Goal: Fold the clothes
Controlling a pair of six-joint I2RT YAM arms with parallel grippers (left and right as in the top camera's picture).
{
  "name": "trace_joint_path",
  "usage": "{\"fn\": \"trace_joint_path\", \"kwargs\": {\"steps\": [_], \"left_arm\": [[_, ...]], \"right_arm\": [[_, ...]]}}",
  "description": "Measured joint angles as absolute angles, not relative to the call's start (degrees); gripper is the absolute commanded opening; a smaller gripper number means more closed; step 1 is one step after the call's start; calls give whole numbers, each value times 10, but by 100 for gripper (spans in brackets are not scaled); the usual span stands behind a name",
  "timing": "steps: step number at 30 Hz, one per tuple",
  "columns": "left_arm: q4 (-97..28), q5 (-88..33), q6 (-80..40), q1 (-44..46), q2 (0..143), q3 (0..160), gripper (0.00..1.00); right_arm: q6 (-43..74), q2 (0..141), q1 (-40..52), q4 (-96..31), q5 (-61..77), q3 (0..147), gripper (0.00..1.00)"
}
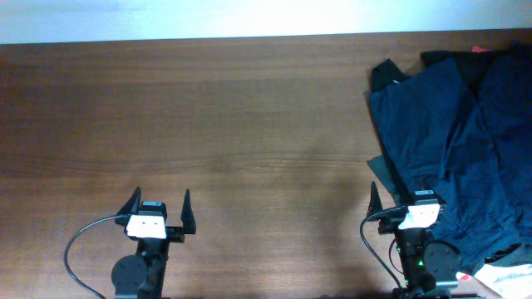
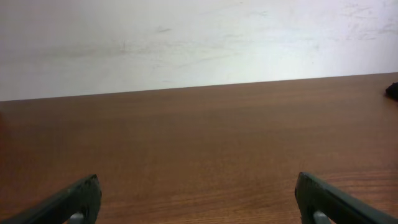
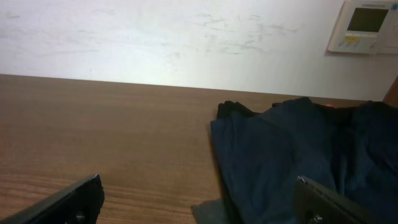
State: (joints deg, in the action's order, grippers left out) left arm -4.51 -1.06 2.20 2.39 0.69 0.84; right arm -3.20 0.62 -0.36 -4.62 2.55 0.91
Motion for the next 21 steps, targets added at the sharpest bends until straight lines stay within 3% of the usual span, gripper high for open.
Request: {"fn": "trace_joint_path", "kwargs": {"steps": [21], "left_arm": [[-40,-13,22,24,7,8,99]], "right_arm": [[-32,6,-4,-46,25,9,99]]}}
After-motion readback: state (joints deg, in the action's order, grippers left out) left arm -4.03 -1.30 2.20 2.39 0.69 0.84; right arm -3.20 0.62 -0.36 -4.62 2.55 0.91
